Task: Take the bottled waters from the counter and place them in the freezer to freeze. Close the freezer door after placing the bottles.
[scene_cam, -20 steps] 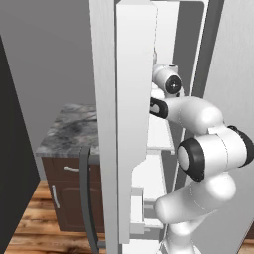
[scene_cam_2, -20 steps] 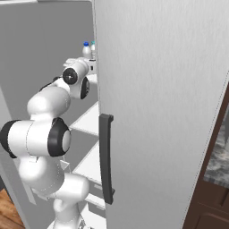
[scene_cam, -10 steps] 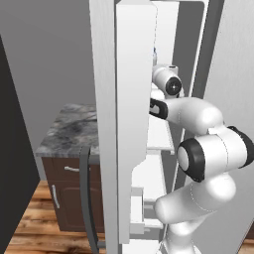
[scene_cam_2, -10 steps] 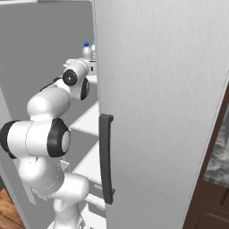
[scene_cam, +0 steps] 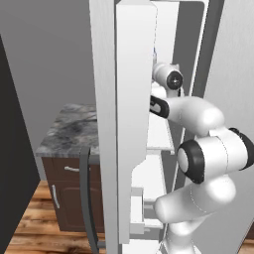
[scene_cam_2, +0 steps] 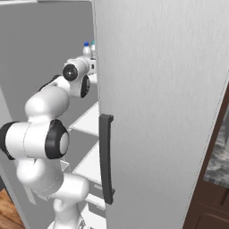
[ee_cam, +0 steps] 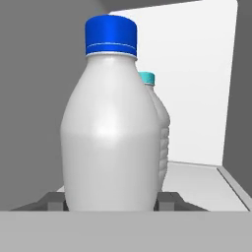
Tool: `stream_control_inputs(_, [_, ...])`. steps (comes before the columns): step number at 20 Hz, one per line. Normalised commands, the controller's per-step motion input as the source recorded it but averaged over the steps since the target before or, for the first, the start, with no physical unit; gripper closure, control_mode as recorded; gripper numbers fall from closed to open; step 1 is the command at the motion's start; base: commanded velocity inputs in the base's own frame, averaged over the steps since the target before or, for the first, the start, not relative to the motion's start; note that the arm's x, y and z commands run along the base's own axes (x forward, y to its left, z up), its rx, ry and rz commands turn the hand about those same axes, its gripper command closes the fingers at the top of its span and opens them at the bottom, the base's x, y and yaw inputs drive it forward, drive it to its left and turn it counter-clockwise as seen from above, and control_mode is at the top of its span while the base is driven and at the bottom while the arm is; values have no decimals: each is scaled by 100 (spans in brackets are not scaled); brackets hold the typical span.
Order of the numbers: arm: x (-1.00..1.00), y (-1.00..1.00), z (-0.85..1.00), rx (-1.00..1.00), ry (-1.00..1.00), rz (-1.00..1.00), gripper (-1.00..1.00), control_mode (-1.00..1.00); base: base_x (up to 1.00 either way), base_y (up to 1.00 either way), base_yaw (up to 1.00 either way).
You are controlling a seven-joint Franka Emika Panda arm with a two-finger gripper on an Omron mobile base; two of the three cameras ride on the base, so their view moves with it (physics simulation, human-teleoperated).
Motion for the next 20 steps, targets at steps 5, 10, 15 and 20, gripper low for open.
stream_control_inputs(5, [0, 0, -5, 0, 4, 0, 100, -100, 0, 0, 0])
stream_control_inputs(10, [0, 0, 0, 0, 0, 0, 100, -100, 0, 0, 0])
stream_control_inputs(15, [0, 0, 0, 1, 0, 0, 100, -100, 0, 0, 0])
stream_control_inputs(20, [-3, -3, -22, 4, 0, -1, 100, -100, 0, 0, 0])
